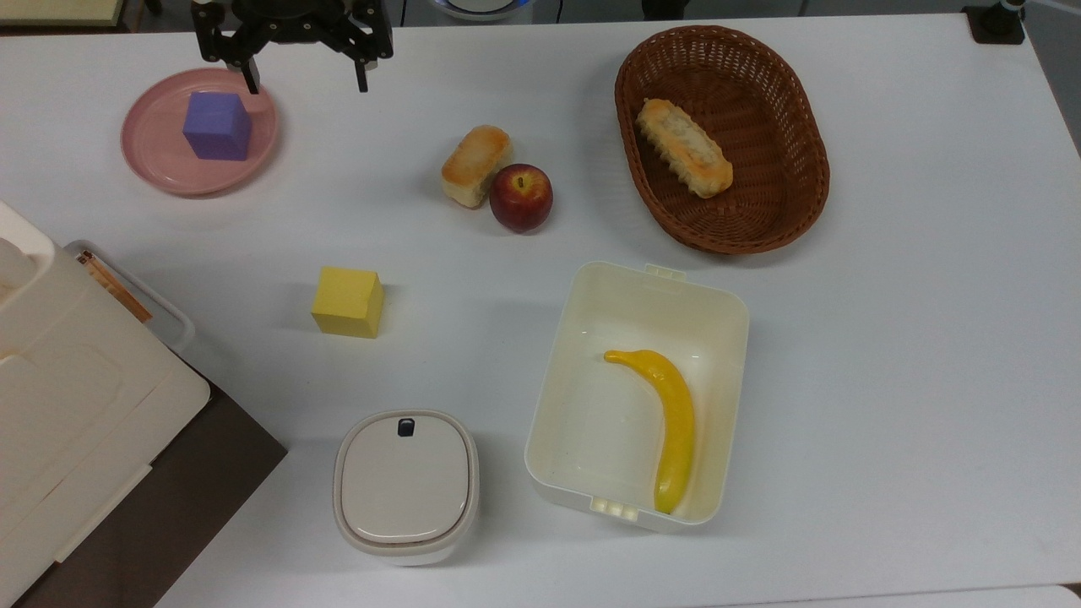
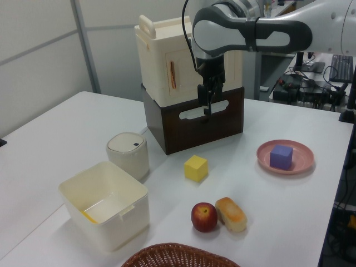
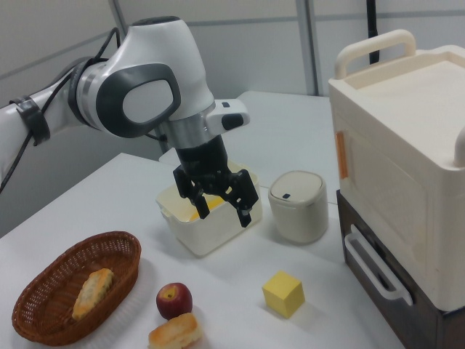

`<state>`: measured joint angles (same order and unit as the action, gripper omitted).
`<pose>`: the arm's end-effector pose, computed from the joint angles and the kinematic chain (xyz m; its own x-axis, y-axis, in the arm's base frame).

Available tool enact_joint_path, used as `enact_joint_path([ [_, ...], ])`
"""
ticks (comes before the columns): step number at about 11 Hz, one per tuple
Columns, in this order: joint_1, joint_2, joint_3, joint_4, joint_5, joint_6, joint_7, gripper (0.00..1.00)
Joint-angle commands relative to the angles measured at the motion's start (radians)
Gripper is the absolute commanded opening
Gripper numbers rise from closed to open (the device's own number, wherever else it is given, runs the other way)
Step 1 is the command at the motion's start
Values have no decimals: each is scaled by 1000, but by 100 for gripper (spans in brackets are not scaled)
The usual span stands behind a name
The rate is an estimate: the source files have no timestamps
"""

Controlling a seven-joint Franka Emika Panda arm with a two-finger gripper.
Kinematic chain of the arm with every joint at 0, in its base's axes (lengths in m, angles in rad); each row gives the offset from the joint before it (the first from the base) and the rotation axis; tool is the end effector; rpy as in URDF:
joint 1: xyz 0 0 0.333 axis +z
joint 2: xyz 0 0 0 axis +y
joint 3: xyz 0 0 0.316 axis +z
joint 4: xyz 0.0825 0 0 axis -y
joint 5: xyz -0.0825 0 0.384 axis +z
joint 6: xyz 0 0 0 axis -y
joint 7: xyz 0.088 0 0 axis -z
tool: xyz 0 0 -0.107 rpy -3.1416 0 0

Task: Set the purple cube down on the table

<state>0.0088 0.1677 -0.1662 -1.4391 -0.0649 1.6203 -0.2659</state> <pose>0.6024 -0.0936 0.5953 0.9935 0.1130 -0.0092 0.1134 -0.9892 0.0932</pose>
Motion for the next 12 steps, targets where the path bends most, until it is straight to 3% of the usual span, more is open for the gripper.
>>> enact_joint_path([
  [1,11,-17,-3,-3,-3,-36,8,100],
  [9,11,-16,-1,-6,-3,-74,-2,100],
  [12,5,-17,-16,-3,-15,-121,-100,100],
])
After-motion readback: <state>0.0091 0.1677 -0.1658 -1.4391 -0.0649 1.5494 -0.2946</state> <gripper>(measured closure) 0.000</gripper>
